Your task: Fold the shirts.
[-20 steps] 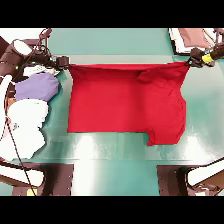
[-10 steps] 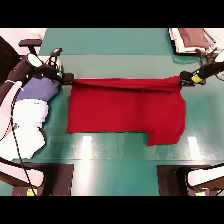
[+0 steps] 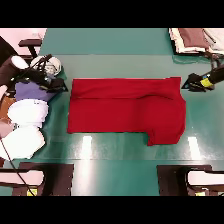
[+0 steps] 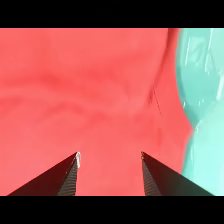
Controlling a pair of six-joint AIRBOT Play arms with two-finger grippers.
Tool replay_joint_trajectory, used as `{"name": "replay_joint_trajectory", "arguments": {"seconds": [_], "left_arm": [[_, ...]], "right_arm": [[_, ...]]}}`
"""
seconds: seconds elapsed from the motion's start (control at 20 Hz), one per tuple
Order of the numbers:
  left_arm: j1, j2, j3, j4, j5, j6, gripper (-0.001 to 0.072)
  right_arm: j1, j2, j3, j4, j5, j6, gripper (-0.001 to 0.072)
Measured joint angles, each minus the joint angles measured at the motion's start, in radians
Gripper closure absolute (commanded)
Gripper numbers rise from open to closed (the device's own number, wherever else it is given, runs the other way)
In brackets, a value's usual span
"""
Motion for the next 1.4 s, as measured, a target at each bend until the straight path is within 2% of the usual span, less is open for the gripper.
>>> {"name": "replay_joint_trajectory", "arguments": {"seconds": [0.05, 0.35, 0.55, 0.6, 0.65, 0.7, 0.75, 0.95, 1.25, 1.35, 1.4], "left_arm": [[0.005, 0.041, -0.058, 0.008, -0.01, -0.004, 0.0252], [-0.048, 0.184, -0.401, 0.01, -0.011, -0.014, 0.0252], [-0.108, 0.206, -0.516, -0.038, 0.011, -0.016, 0.0269], [-0.121, 0.209, -0.528, -0.045, 0.011, -0.017, 0.0414], [-0.131, 0.209, -0.541, -0.047, 0.018, -0.017, 0.0496], [-0.138, 0.209, -0.55, -0.054, 0.02, -0.016, 0.0614], [-0.145, 0.209, -0.554, -0.055, 0.027, -0.016, 0.0682], [-0.153, 0.246, -0.531, -0.056, 0.042, -0.016, 0.0682], [-0.158, 0.353, -0.486, -0.064, 0.043, -0.016, 0.0682], [-0.158, 0.367, -0.482, -0.066, 0.046, -0.016, 0.0682], [-0.158, 0.371, -0.481, -0.066, 0.047, -0.016, 0.0682]], "right_arm": [[-0.01, 0.042, -0.043, 0.01, 0.004, -0.005, 0.0194], [-0.057, 0.237, -0.279, 0.122, -0.003, -0.039, 0.0195], [-0.065, 0.293, -0.347, 0.148, -0.011, -0.046, 0.0195], [-0.066, 0.303, -0.354, 0.151, -0.012, -0.047, 0.0195], [-0.066, 0.311, -0.359, 0.153, -0.011, -0.047, 0.0195], [-0.067, 0.316, -0.363, 0.153, -0.009, -0.048, 0.0195], [-0.069, 0.318, -0.366, 0.15, -0.003, -0.048, 0.0195], [-0.102, 0.327, -0.419, 0.083, 0.055, -0.048, 0.0194], [-0.24, 0.335, -0.694, 0.047, 0.062, -0.051, 0.0207], [-0.246, 0.317, -0.768, 0.073, 0.032, -0.06, 0.0286], [-0.237, 0.308, -0.794, 0.081, 0.012, -0.063, 0.0386]]}}
